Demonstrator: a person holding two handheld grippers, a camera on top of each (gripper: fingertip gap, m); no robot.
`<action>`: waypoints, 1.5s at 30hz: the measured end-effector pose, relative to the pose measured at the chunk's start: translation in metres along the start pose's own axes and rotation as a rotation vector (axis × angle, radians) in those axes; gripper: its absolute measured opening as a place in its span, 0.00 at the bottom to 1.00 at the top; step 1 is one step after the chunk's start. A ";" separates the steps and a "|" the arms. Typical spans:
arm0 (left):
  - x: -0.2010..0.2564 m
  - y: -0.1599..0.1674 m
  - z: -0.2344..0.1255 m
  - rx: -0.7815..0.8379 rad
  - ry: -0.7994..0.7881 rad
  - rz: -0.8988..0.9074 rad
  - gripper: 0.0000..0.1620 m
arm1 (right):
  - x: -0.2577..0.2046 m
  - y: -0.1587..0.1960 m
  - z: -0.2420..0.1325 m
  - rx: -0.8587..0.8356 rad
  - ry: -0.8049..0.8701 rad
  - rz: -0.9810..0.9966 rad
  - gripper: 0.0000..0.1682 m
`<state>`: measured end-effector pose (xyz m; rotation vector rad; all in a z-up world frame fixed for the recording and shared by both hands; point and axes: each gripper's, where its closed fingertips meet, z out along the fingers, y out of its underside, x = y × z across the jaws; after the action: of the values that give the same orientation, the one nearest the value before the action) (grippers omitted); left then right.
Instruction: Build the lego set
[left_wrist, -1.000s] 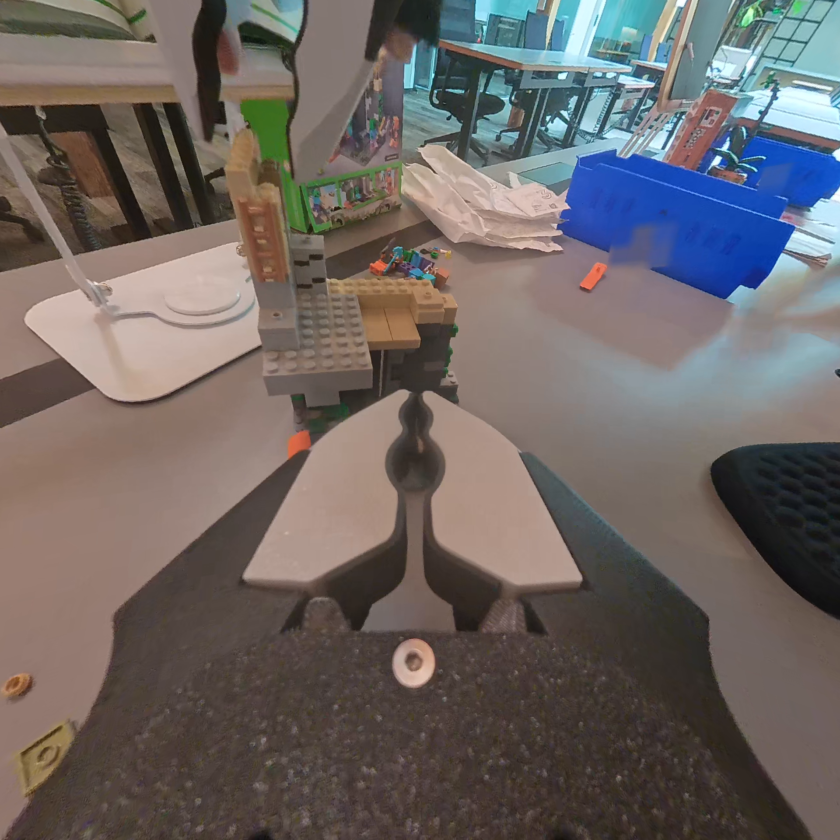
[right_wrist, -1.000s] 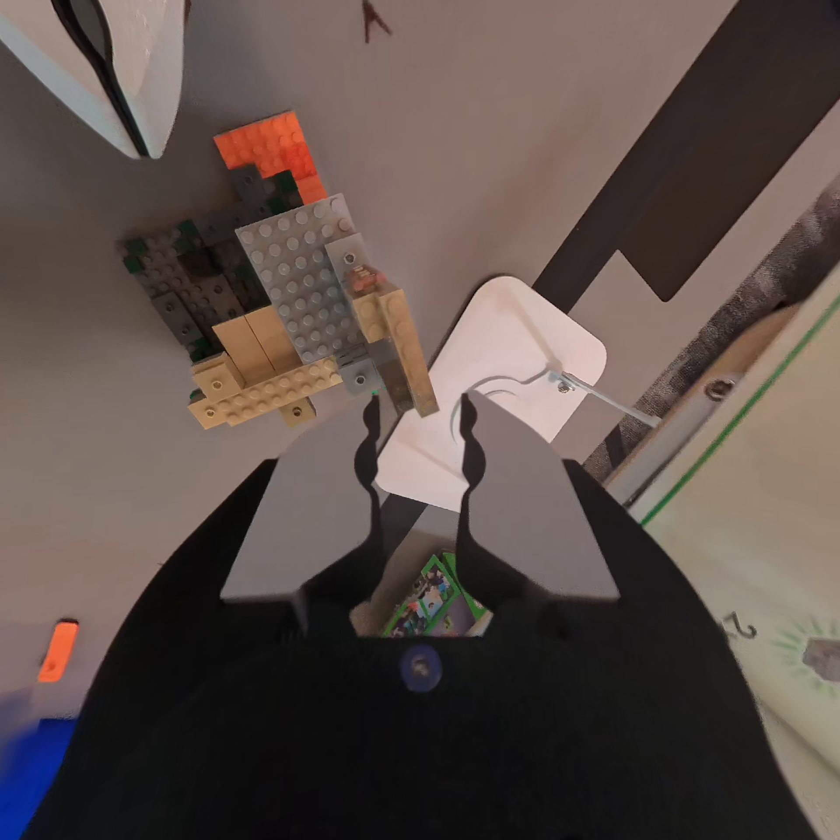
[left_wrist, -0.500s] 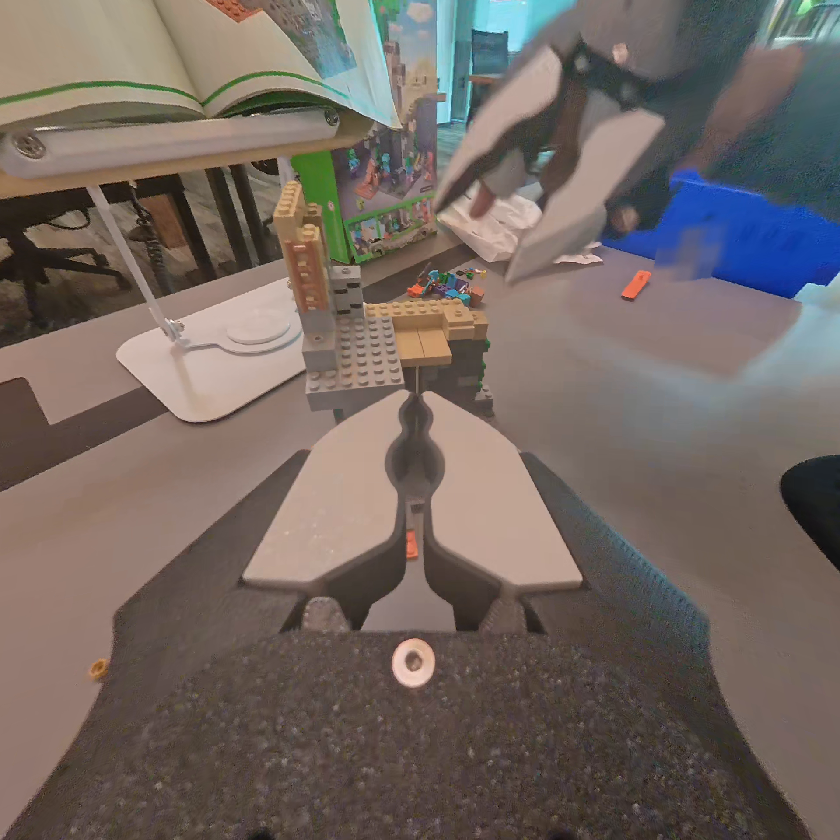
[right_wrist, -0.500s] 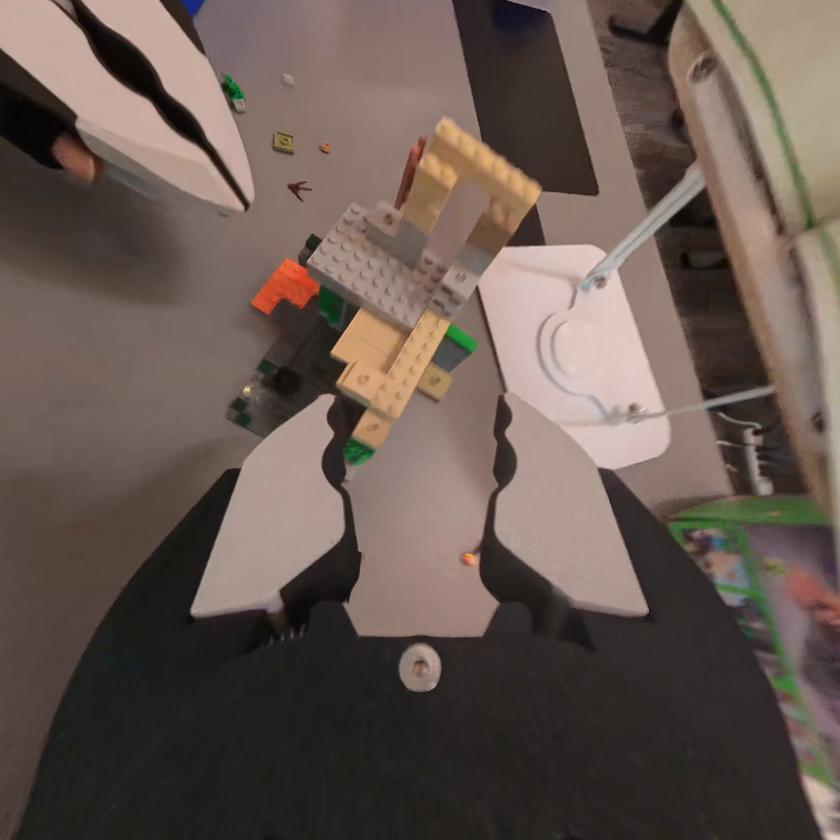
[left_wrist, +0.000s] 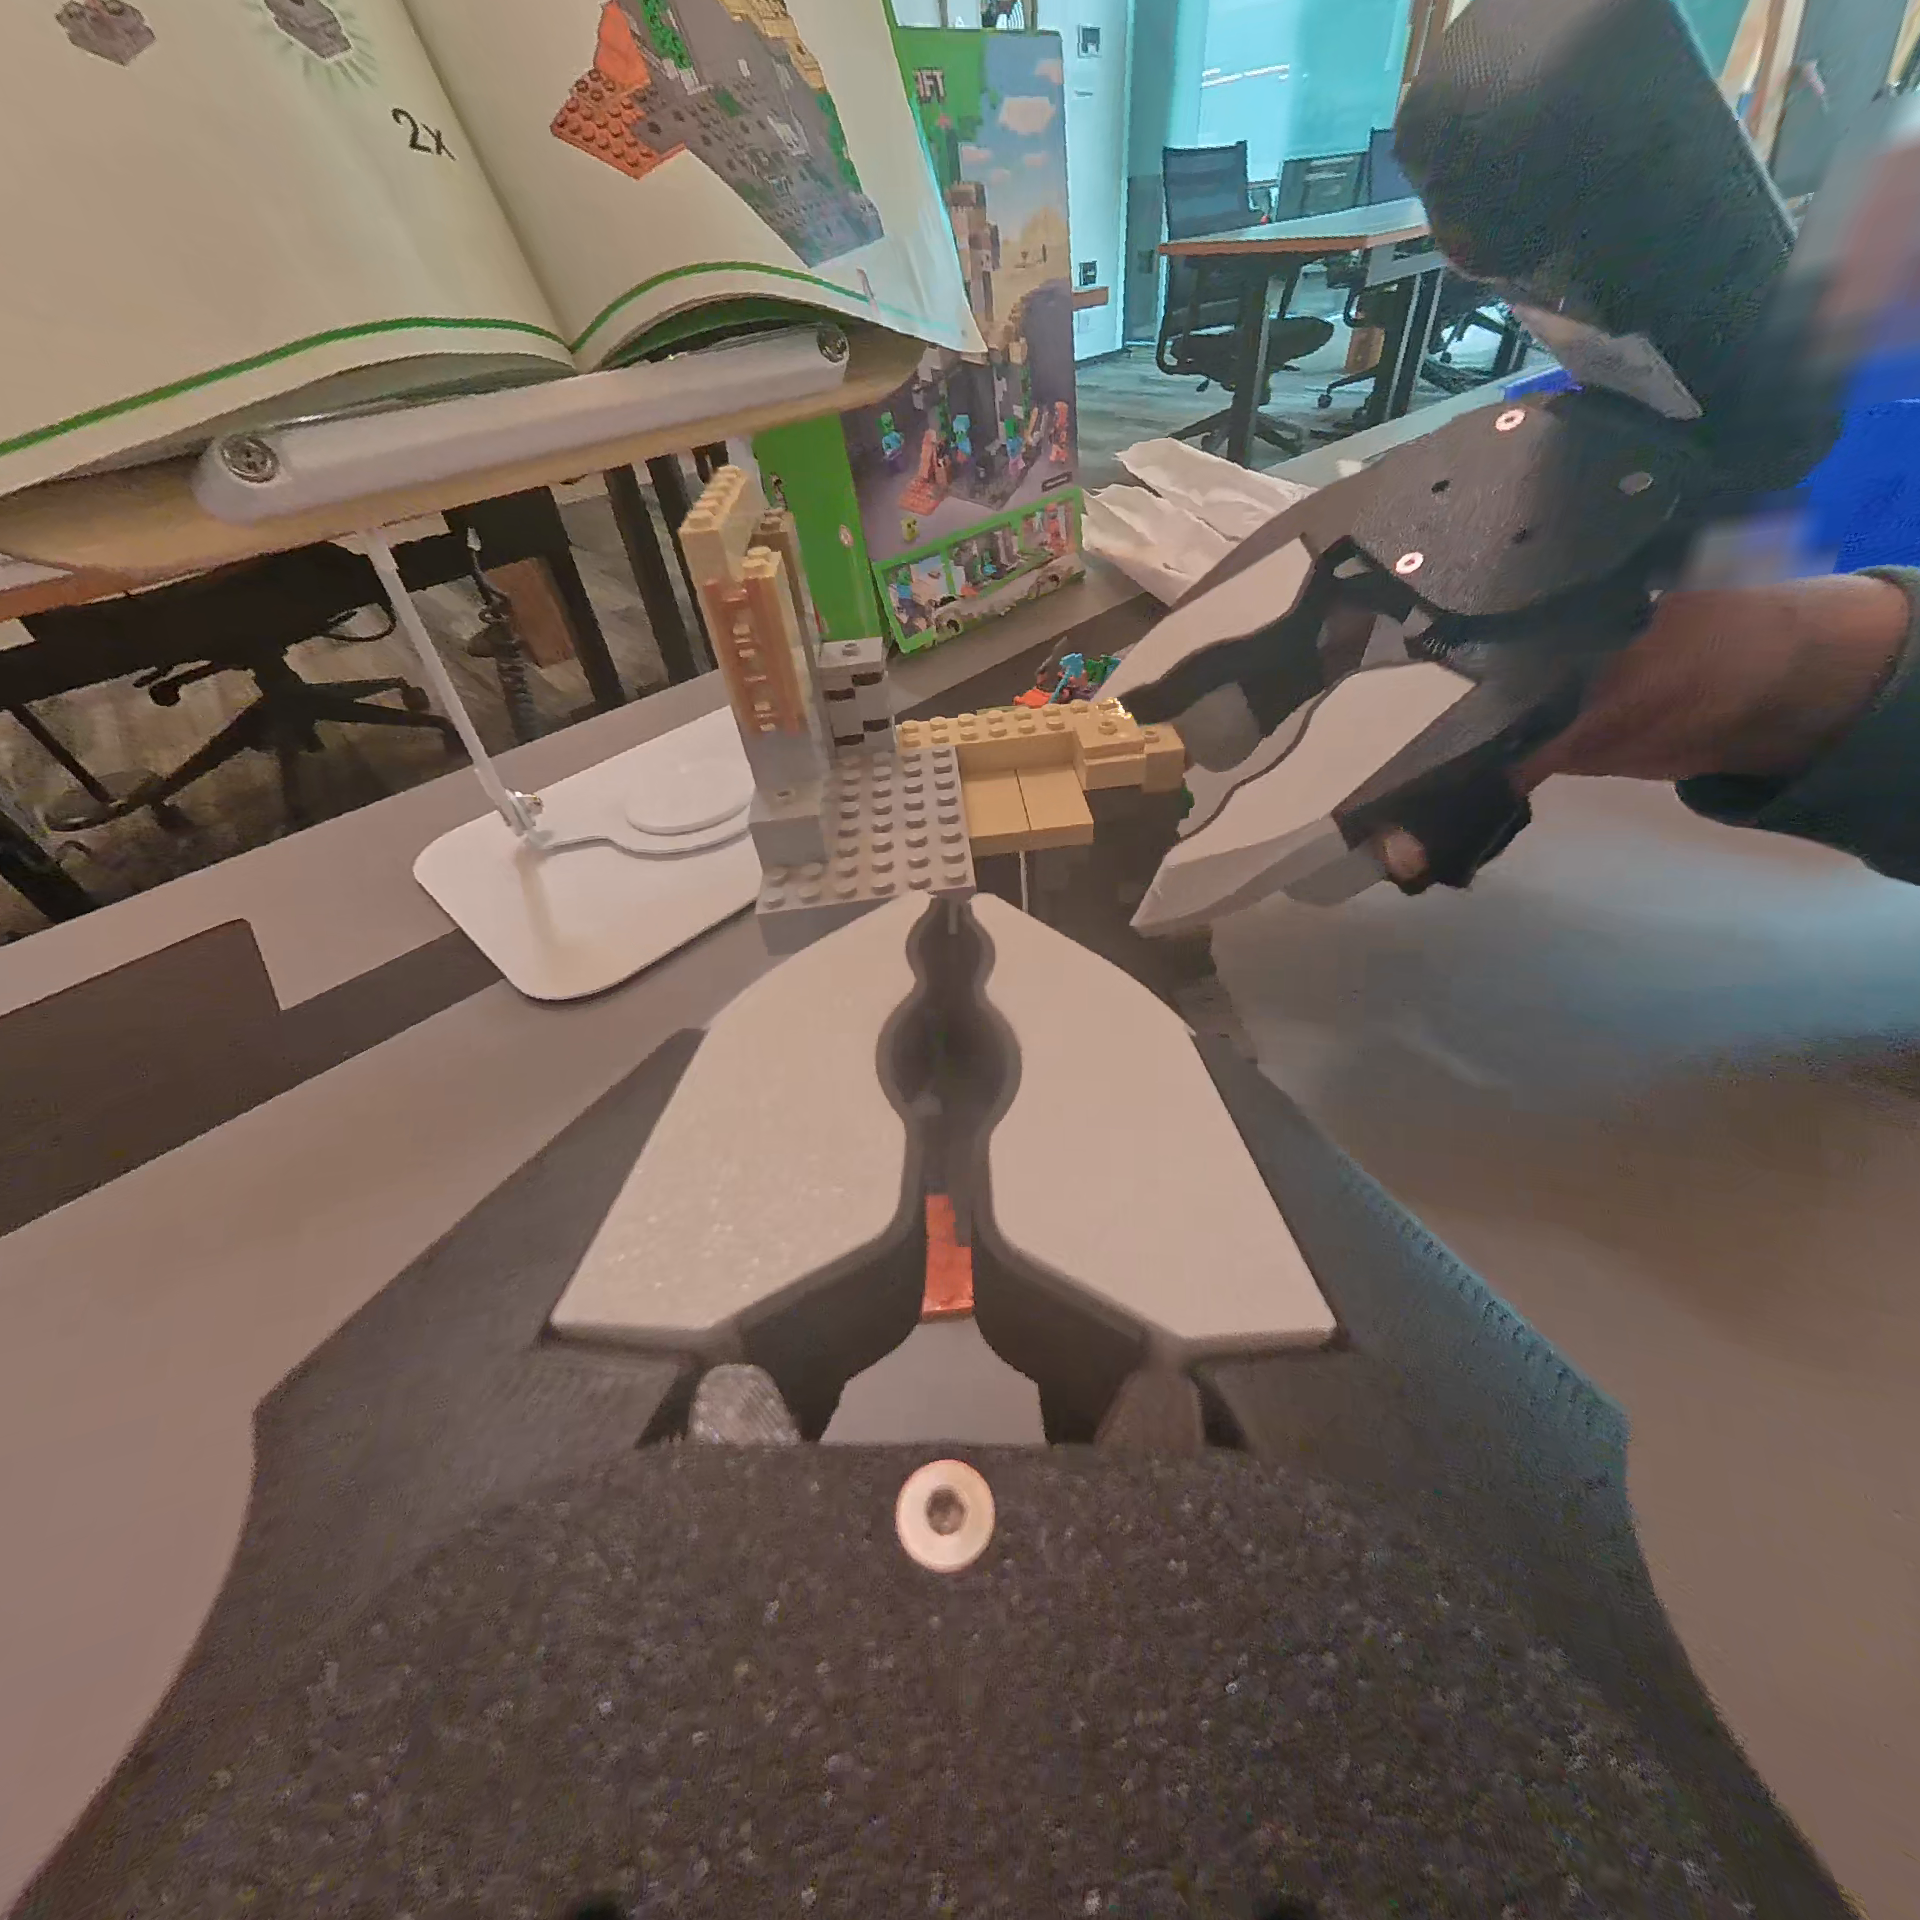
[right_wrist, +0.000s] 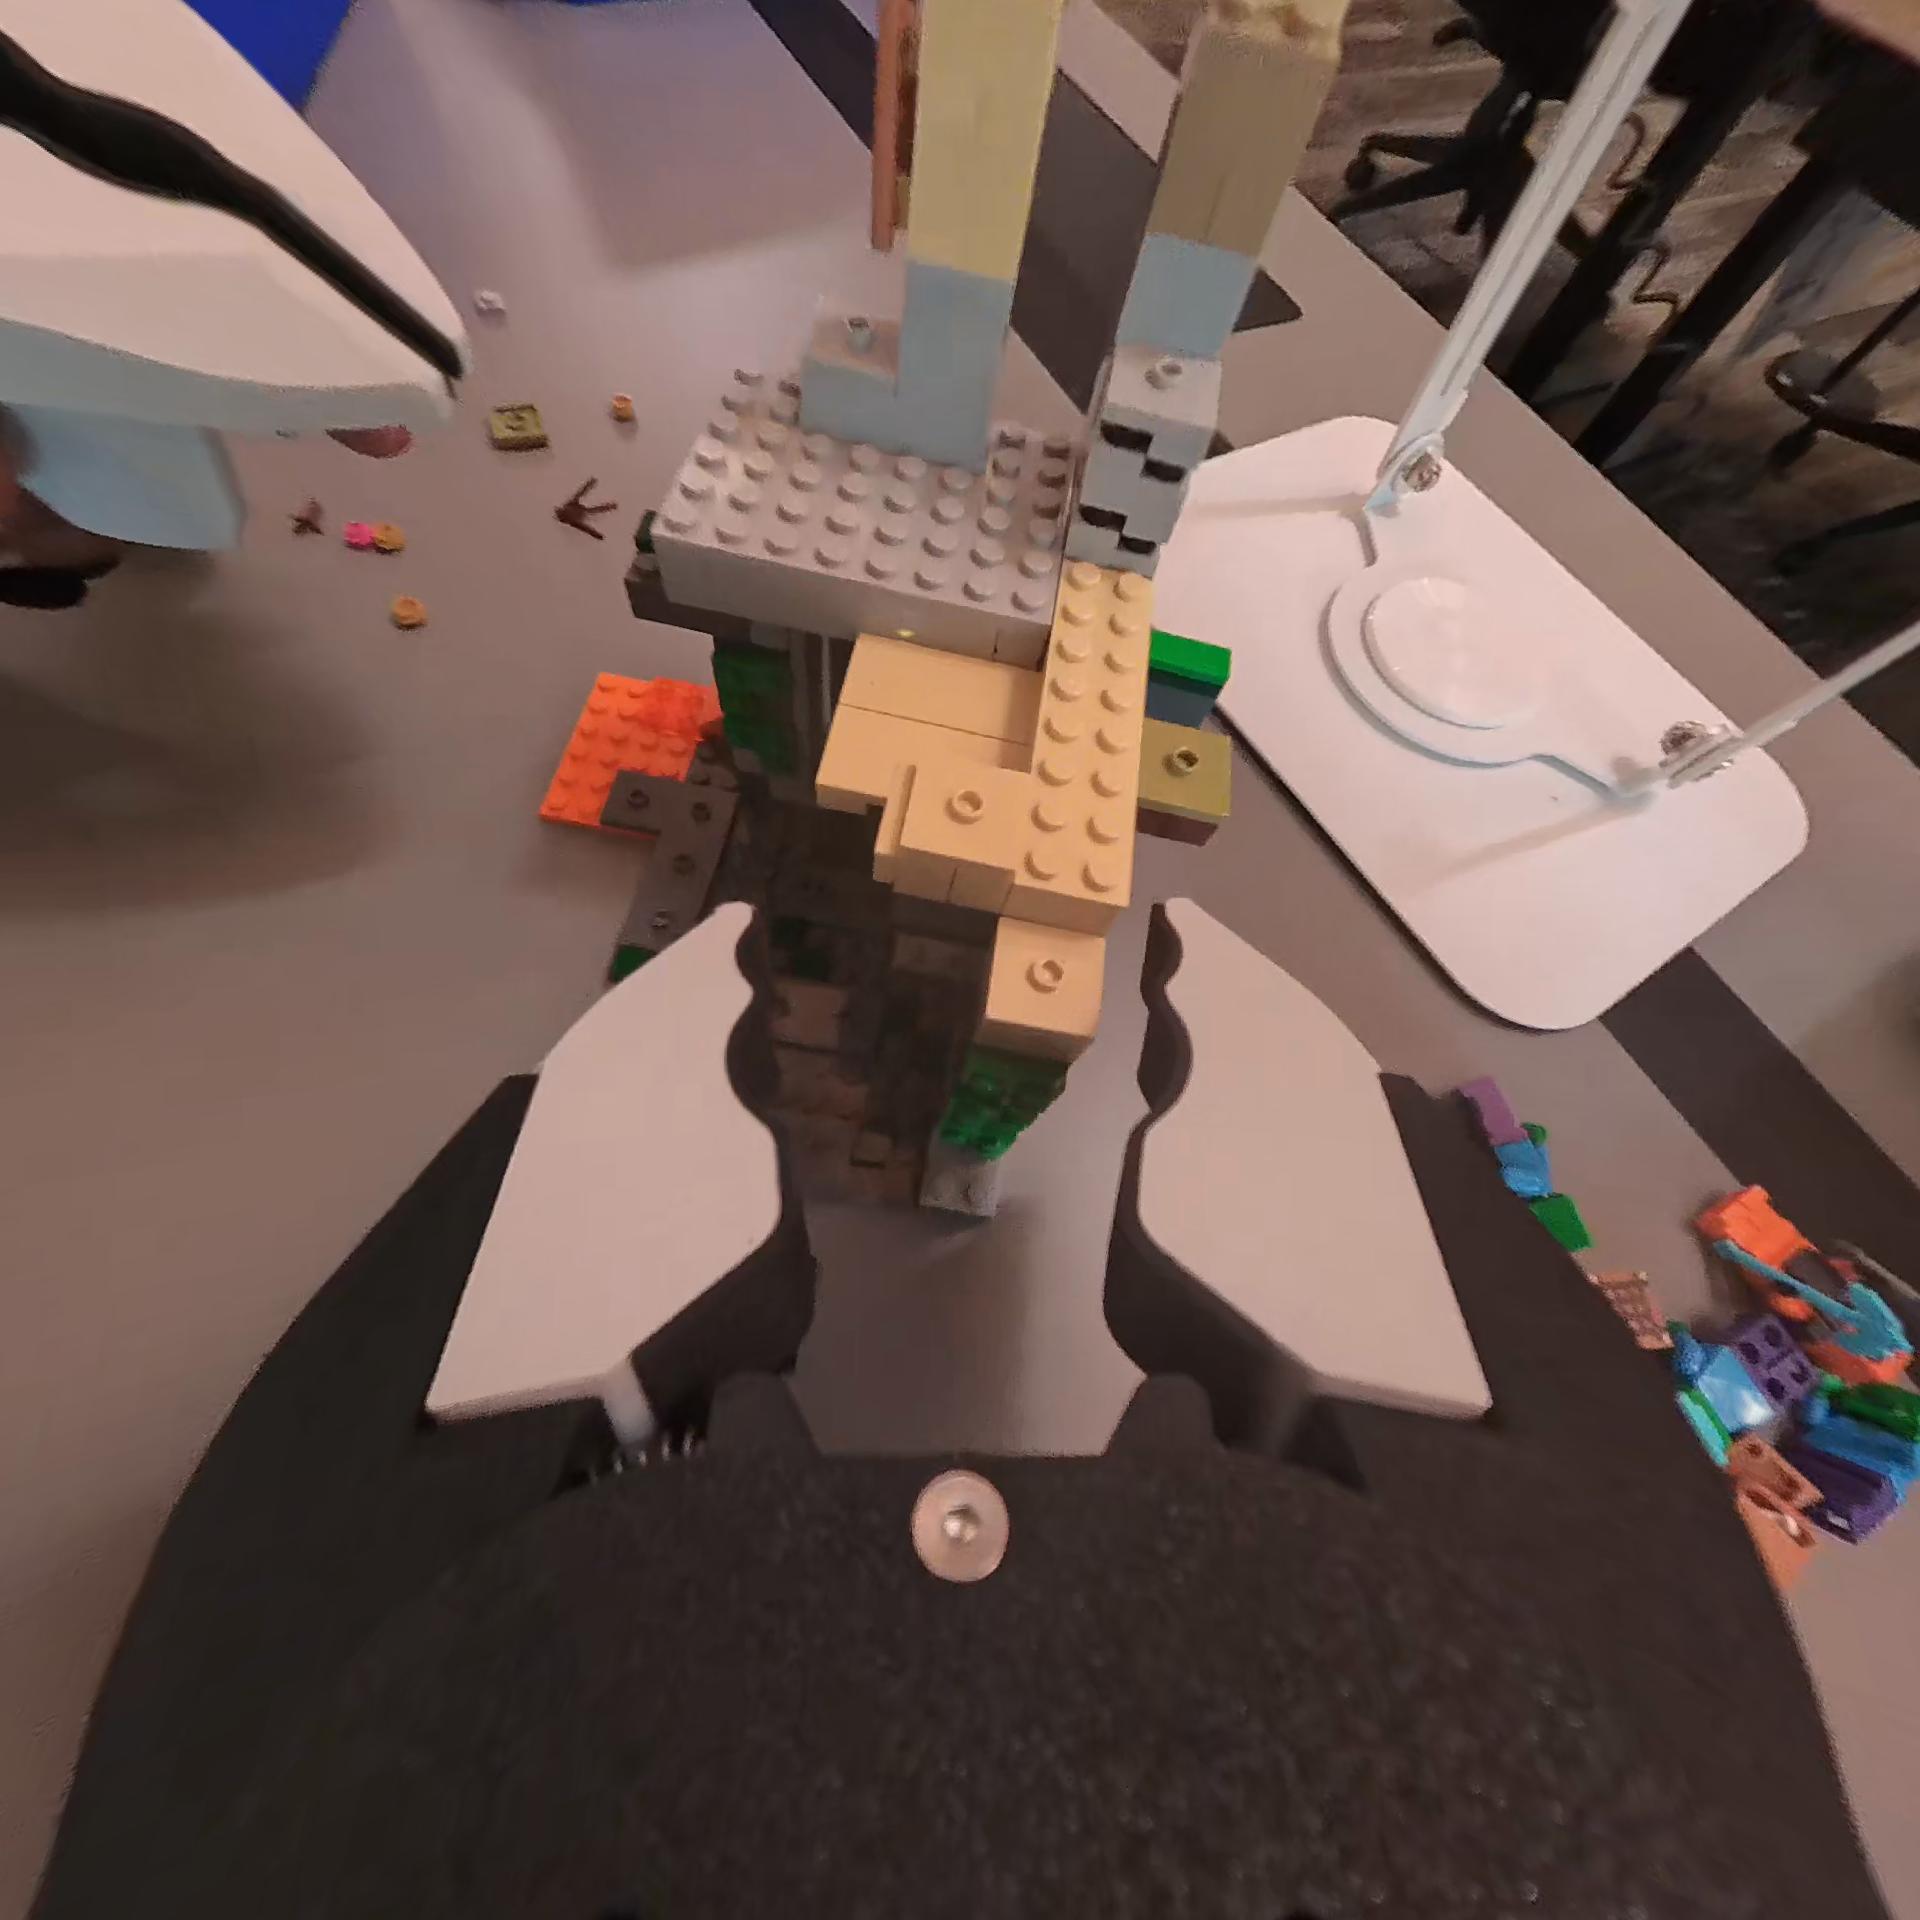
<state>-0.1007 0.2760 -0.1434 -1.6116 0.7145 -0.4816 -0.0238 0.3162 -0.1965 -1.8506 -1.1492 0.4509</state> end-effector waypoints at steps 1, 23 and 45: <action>0.000 0.001 0.000 -0.002 -0.002 0.004 0.01 | 0.002 0.002 0.002 -0.006 0.021 -0.008 0.37; -0.016 0.002 -0.006 0.021 -0.060 0.010 0.02 | -0.004 -0.034 -0.048 0.237 -0.008 -0.025 0.26; -0.014 0.011 0.000 -0.016 -0.066 0.039 0.02 | 0.222 -0.057 -0.052 -0.040 0.605 -0.928 0.14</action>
<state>-0.1128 0.2851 -0.1527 -1.6186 0.7004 -0.3940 0.0937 0.4900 -0.0897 -1.1490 -1.4029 -0.6171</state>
